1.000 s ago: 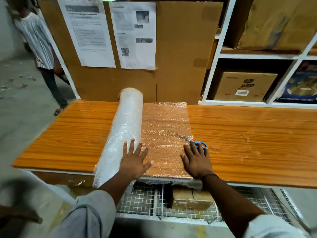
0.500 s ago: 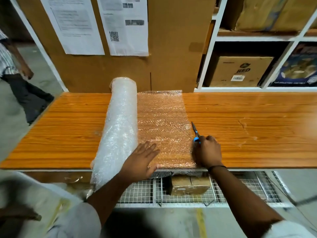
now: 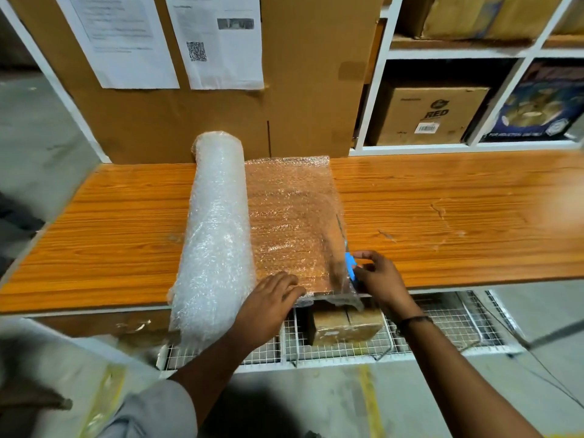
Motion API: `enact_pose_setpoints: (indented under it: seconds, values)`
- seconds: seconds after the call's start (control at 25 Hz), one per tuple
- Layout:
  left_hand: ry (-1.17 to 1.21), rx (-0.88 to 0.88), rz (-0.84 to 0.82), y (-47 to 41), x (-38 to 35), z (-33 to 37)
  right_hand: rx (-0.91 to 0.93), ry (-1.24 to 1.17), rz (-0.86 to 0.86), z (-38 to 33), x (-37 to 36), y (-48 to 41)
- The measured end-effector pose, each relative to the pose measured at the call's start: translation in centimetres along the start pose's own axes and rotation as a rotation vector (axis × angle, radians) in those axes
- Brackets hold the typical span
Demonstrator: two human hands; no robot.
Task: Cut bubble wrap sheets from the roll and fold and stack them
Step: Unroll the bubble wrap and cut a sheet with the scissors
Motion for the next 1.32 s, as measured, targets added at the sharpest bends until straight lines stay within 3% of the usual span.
enact_pose_setpoints:
  seconds: [0.08, 0.2, 0.36, 0.68, 1.04, 1.32]
  values:
    - [0.016, -0.033, 0.046, 0.0, 1.0, 0.2, 0.101, -0.168, 0.094, 0.4, 0.2, 4.0]
    - [0.020, -0.046, 0.124, 0.2, 2.3, 0.3, 0.250, -0.236, 0.326, 1.0, 2.3, 8.2]
    - [0.012, -0.068, 0.210, 0.0, 2.5, 0.6, 0.255, -0.333, 0.413, 1.2, 4.7, 9.7]
    - [0.042, -0.013, 0.209, 0.0, 1.6, 1.4, 0.223, -0.351, 0.124, 1.5, -0.3, 12.6]
    - [0.089, 0.141, 0.264, 0.4, 2.4, 1.8, -0.097, -0.344, -0.316, 7.1, -5.5, 12.8]
    - [0.119, 0.242, 0.319, 0.5, 2.9, 1.8, -0.185, -0.323, -0.403, 9.0, -6.0, 12.7]
Point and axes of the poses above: each hand's wrist, its own y-axis away from the middle knuckle, its own x-axis out of the back of the hand, z = x × y, the point moved 9 cm from there along -y, towards the middle knuckle, and after that the axes turned 8 degrees about -x, right-handed, at the moved point
